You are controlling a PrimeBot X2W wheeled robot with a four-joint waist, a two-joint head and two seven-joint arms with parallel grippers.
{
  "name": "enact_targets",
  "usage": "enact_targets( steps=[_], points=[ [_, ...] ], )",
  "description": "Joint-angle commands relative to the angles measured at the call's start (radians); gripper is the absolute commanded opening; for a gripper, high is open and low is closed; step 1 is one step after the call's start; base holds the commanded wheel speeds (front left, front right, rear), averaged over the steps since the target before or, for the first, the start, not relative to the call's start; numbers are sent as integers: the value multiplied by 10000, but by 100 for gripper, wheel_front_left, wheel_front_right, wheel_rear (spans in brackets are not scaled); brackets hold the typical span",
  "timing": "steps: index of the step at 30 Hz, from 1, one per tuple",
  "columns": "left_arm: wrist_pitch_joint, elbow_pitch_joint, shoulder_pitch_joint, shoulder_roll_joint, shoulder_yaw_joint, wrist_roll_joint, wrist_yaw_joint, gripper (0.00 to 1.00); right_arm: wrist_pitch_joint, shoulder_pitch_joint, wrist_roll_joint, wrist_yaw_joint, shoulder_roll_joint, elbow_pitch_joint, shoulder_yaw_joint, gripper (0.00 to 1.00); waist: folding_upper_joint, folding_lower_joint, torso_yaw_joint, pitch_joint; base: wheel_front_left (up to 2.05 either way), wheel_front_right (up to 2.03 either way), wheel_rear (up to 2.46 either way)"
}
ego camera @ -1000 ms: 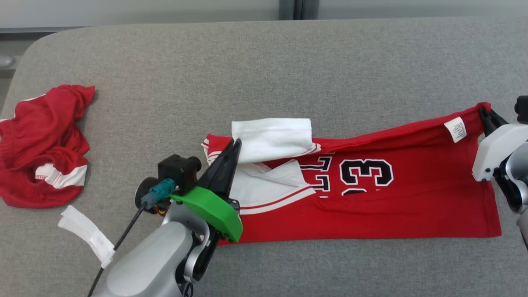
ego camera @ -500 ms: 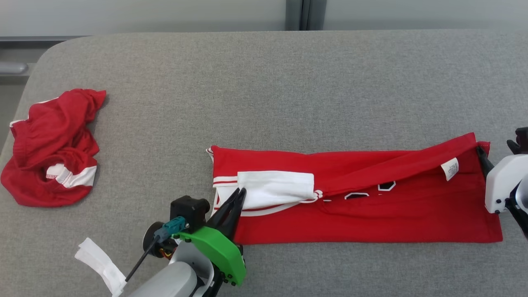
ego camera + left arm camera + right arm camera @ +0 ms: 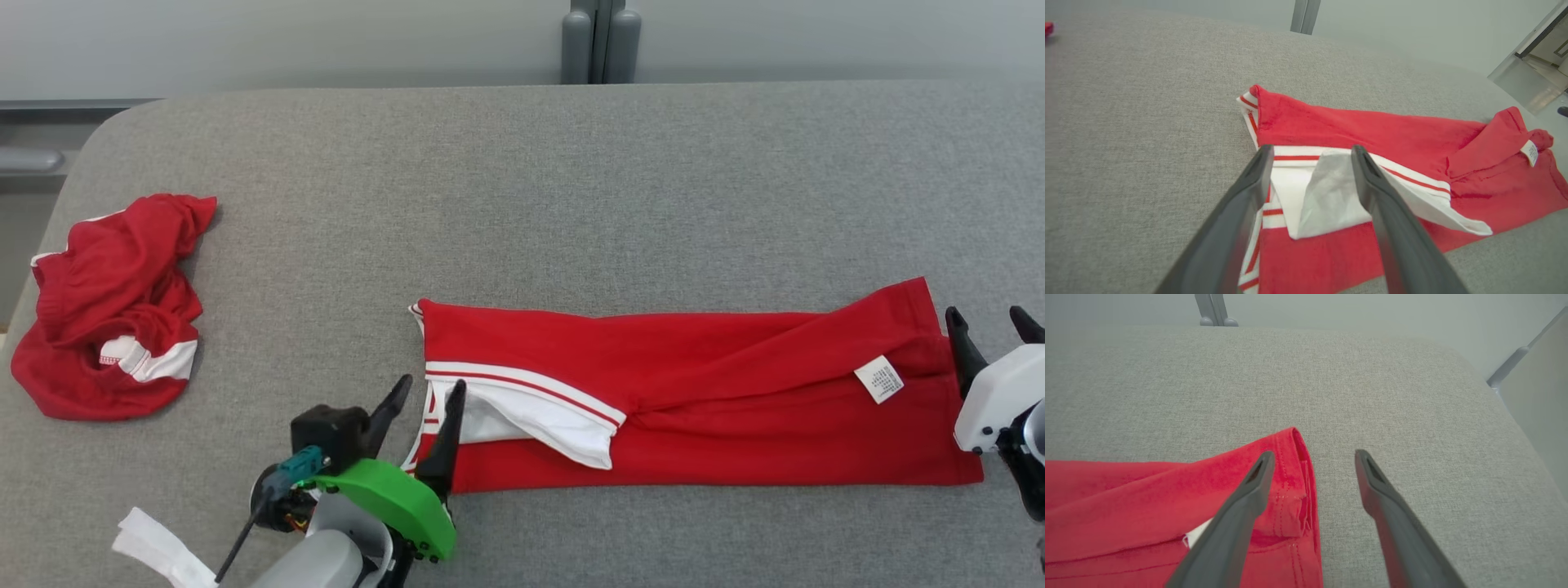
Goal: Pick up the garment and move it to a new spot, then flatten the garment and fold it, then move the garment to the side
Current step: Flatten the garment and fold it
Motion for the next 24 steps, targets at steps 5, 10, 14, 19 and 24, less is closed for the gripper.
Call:
enact_targets(
  steps=[5, 10, 14, 19, 24],
  points=[
    [-71, -975, 892, -343, 2555, 909, -377, 100, 553, 701, 123, -18, 1236, -1038, -1124, 100, -1, 0, 27, -309, 0, 0, 0],
    [-77, -1254, 1351, -732, 4224, 1989, -1071, 100, 889, 990, -55, -18, 2094, -1689, -1594, 100, -1, 0, 17, -515, 0, 0, 0],
    [-77, -952, 1537, -968, 5036, 2642, -1496, 100, 1127, 1111, -315, -17, 2564, -1874, -2000, 100, -1, 0, 0, -643, 0, 0, 0],
    [-76, -607, 1820, -1165, 5769, 3233, -1823, 100, 1269, 1227, -644, -15, 2928, -1882, -2329, 100, -1, 0, -90, -770, 0, 0, 0],
    [-68, -485, 2065, -1246, 6242, 3708, -2062, 100, 1331, 1108, -919, -15, 3102, -1889, -2499, 100, -1, 0, -193, -771, 0, 0, 0]
  ],
)
